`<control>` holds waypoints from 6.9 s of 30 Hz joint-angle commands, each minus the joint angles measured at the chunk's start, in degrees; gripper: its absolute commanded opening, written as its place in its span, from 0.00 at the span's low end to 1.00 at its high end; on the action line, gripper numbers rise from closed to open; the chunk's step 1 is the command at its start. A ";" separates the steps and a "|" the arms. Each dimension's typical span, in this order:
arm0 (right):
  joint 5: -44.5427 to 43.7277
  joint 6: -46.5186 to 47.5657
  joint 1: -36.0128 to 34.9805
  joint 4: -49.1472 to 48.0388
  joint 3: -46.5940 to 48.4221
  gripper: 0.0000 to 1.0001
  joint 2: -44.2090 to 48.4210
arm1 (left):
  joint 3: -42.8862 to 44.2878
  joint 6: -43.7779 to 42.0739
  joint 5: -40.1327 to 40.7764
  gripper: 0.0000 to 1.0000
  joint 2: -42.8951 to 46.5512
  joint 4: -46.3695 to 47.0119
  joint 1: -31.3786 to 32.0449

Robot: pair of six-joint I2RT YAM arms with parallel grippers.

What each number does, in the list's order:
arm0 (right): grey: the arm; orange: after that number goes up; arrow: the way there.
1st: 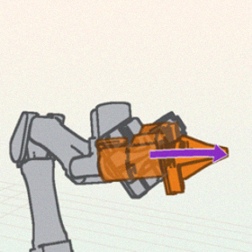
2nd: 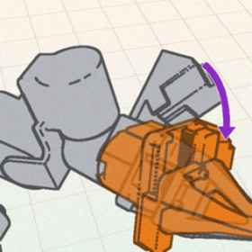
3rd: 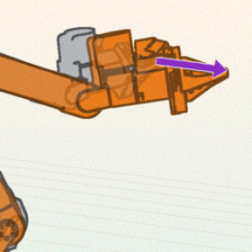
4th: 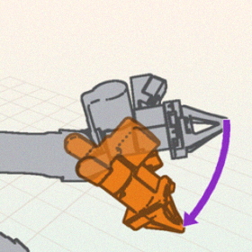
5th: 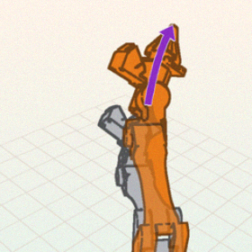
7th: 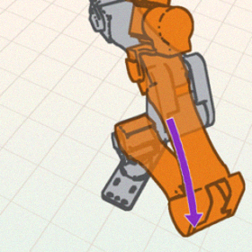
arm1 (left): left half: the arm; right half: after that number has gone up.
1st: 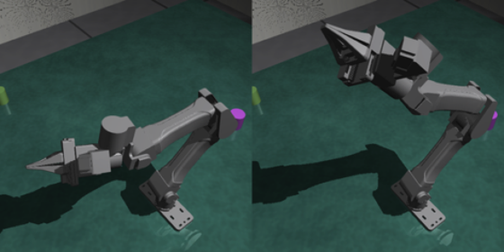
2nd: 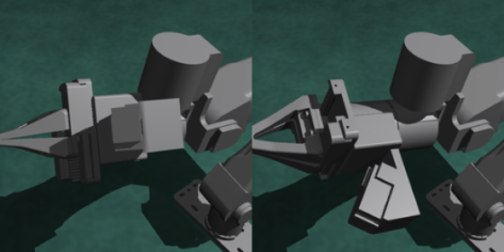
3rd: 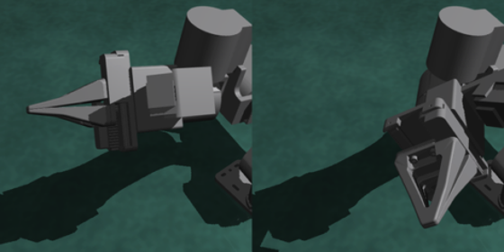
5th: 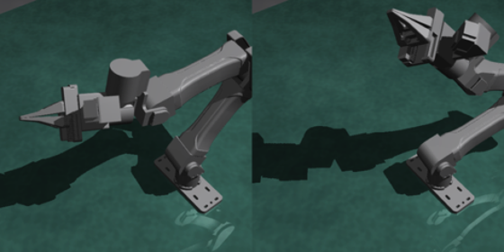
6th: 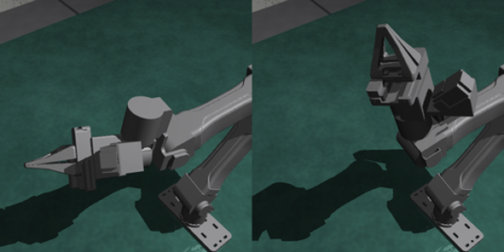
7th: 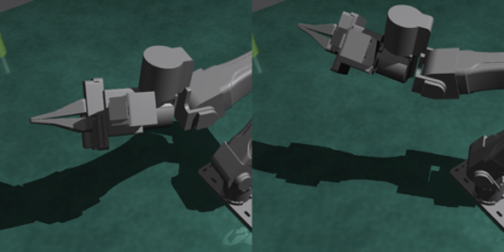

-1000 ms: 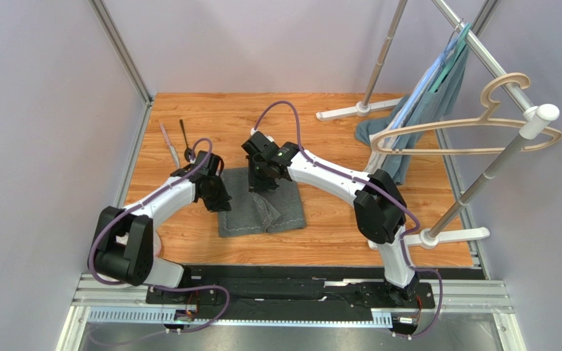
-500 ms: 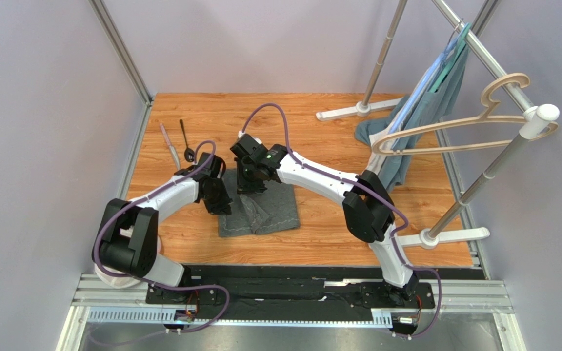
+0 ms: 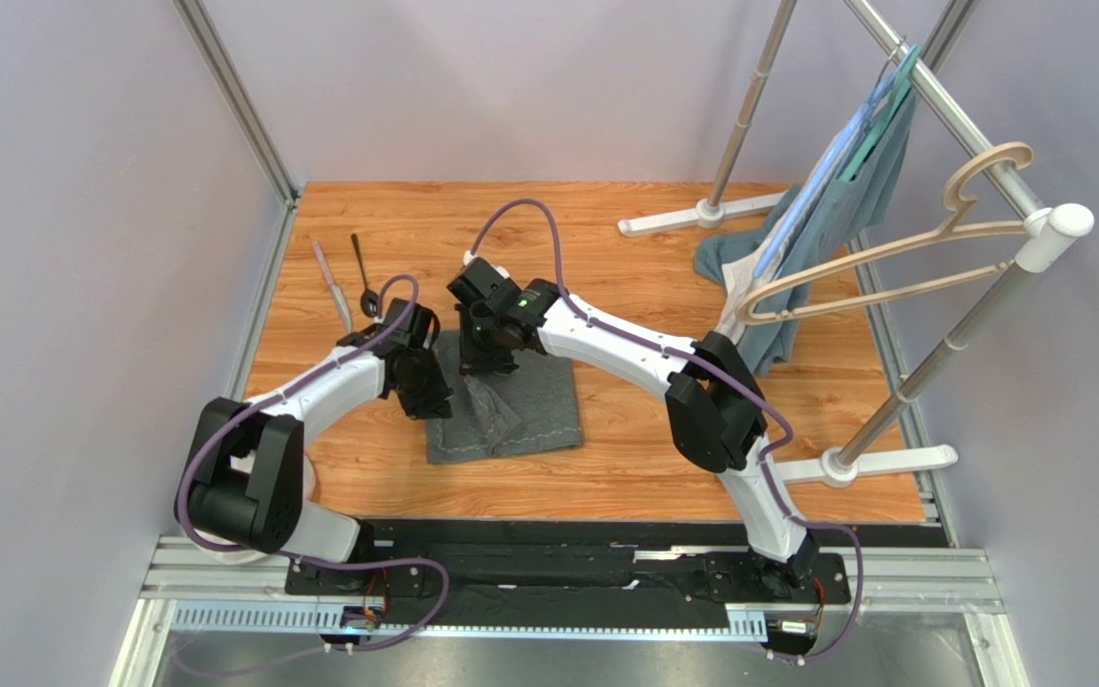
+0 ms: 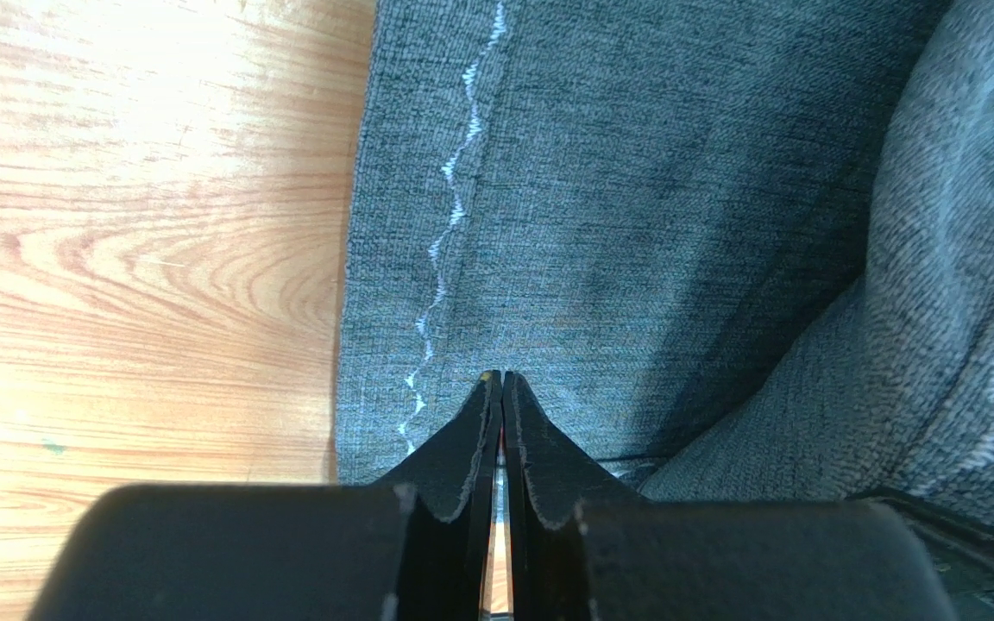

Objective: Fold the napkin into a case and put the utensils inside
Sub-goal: Fold the rectangle-folded napkin at the center of the board, then smooth out the square-folded napkin at the center of the board, then rotate the square-folded napkin at the center of the board.

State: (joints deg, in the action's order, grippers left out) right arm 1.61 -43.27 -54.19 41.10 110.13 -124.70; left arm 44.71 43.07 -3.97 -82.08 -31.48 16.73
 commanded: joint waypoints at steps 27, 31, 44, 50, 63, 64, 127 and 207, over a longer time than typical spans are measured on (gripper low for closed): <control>1.47 -1.29 -0.12 -1.38 5.71 0.00 -4.58 | -1.90 -1.85 2.12 0.09 7.81 -1.91 -0.21; 1.56 -1.21 -0.47 -1.20 6.24 0.00 -4.06 | -2.34 -1.85 2.30 0.09 8.08 -1.74 -0.21; 2.61 -1.38 -0.83 -1.11 7.38 0.00 -4.40 | -2.70 -2.02 2.30 0.09 8.17 -1.74 -0.21; 2.96 -1.56 -1.00 -1.11 8.44 0.00 -6.07 | -2.61 -2.11 2.91 0.09 9.31 -2.44 -0.21; 4.28 -1.82 -1.00 -1.55 8.79 0.00 -8.80 | -2.17 -2.37 3.88 0.09 11.15 -3.76 -0.21; 4.46 -1.74 -1.00 -1.46 8.79 0.00 -8.71 | -2.08 -2.55 3.88 0.09 11.33 -4.19 -0.21; 21.51 13.03 20.18 -17.98 -49.39 0.43 34.88 | 41.24 -23.73 21.09 0.36 -31.64 -20.10 20.09; 16.62 19.75 18.24 -18.27 -40.19 0.12 15.29 | 13.65 -13.27 -9.65 0.59 4.56 -5.25 1.91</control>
State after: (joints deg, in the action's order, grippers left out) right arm 24.49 -30.00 -38.92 21.67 67.00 -106.08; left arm 57.71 34.20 -14.17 -82.06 -32.97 21.45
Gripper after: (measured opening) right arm 0.124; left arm 0.562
